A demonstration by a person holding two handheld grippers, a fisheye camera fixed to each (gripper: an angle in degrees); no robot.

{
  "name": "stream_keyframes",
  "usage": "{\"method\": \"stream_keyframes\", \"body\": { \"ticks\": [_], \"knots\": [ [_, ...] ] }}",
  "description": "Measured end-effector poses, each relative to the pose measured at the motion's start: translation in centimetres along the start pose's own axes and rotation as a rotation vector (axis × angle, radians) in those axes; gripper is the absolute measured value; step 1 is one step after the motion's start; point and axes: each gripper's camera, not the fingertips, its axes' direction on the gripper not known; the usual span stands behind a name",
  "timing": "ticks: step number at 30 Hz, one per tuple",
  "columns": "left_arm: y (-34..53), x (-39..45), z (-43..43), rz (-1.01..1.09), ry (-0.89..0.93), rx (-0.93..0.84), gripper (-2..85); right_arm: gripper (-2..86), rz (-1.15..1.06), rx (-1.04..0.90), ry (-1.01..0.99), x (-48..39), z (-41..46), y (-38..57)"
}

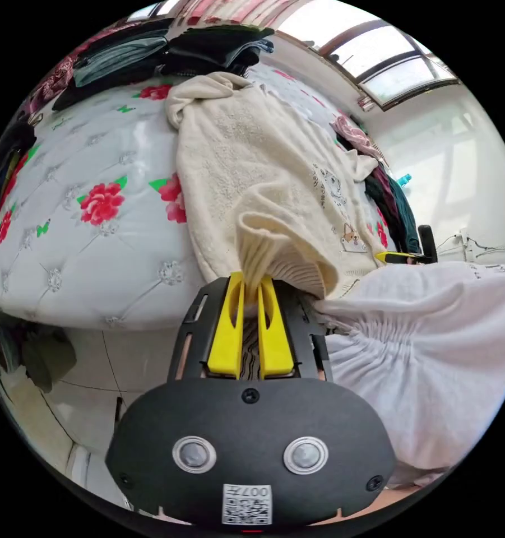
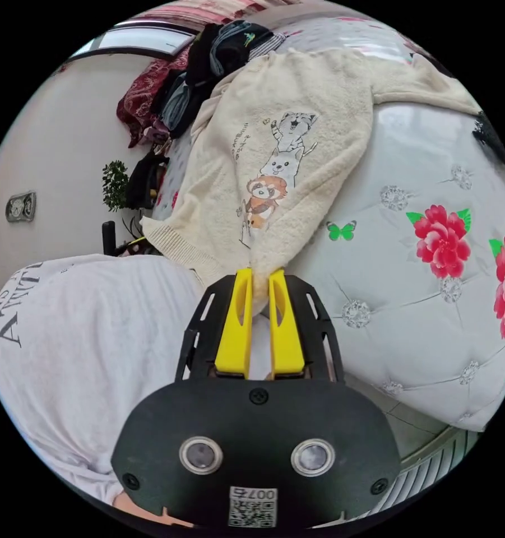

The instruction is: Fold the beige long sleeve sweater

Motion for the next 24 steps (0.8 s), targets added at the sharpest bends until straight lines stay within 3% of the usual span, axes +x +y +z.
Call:
{"method": "stream_keyframes", "body": {
  "ticks": [5,10,13,17,24],
  "knots": [
    [1.9,0.5,-0.2,-0.035,-0.002,0.010,4.9,4.8,-0.020,0.047,-0.013,3.2,-3.2,1.2],
    [4.7,-0.8,-1.7,-0.240,-0.033,0.059,5.1,6.9,0.114,0.459,0.097,10.9,-14.9,0.5],
    [5.8,-0.3,-3.0,-0.341,-0.101,0.102,5.8,8.2,0.183,0.606,0.209,15.1,-19.9,-2.1],
    [5.4,2.1,-3.5,-0.440,-0.123,0.181,6.5,9.6,0.256,0.617,0.316,20.3,-23.0,-7.2],
    [0.9,7.5,-2.1,-0.477,-0.168,0.249,7.5,10.5,0.401,0.456,0.502,29.8,-23.1,-14.6]
  ]
}}
